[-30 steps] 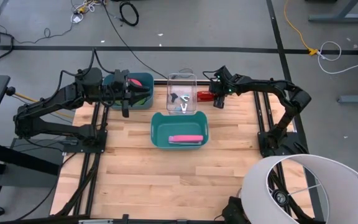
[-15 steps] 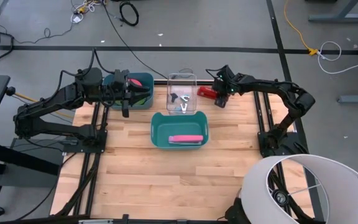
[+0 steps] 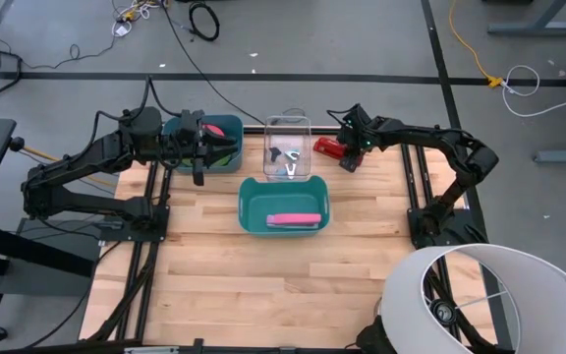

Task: Pick and place Stapler, Stapler remover, tape
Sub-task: Put the red stapler into the green bin

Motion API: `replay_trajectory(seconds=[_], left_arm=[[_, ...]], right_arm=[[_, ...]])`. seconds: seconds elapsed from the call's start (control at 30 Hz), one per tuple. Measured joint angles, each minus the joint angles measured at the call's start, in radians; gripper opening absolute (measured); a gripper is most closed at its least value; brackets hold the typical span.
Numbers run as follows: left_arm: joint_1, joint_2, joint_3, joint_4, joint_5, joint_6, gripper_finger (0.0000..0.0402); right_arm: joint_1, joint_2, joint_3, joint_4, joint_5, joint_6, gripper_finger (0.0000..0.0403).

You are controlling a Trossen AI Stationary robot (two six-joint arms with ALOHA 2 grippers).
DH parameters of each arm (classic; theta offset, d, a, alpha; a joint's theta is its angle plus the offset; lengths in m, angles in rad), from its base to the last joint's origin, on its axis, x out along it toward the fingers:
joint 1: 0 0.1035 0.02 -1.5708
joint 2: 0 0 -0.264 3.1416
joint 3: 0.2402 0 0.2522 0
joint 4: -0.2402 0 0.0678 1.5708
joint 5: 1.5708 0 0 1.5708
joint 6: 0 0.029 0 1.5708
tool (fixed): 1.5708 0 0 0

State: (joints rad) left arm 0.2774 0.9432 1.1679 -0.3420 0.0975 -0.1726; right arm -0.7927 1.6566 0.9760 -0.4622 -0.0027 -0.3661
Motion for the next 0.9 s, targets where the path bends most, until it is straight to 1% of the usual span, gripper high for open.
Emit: replay_trajectory(seconds=[0.27, 0.37, 0.8, 0.9], left_arm=[[0.000, 0.000, 0.000, 0.000, 0.000, -0.026, 0.0094], [0.000, 0.000, 0.000, 0.000, 0.000, -0.025, 0.0094], [0.000, 0.000, 0.000, 0.000, 0.001, -0.024, 0.0094], [0.000, 0.000, 0.000, 0.000, 0.000, -0.024, 0.0094]], right_arm=[[0.000, -0.021, 0.001, -0.002, -0.021, 0.039, 0.0135], [0.000, -0.050, 0.001, -0.006, -0.043, 0.062, 0.0135], [-0.001, -0.155, 0.001, -0.005, -0.043, 0.137, 0.0135], [-0.003, -0.182, 0.001, 0.018, -0.078, 0.144, 0.0135]])
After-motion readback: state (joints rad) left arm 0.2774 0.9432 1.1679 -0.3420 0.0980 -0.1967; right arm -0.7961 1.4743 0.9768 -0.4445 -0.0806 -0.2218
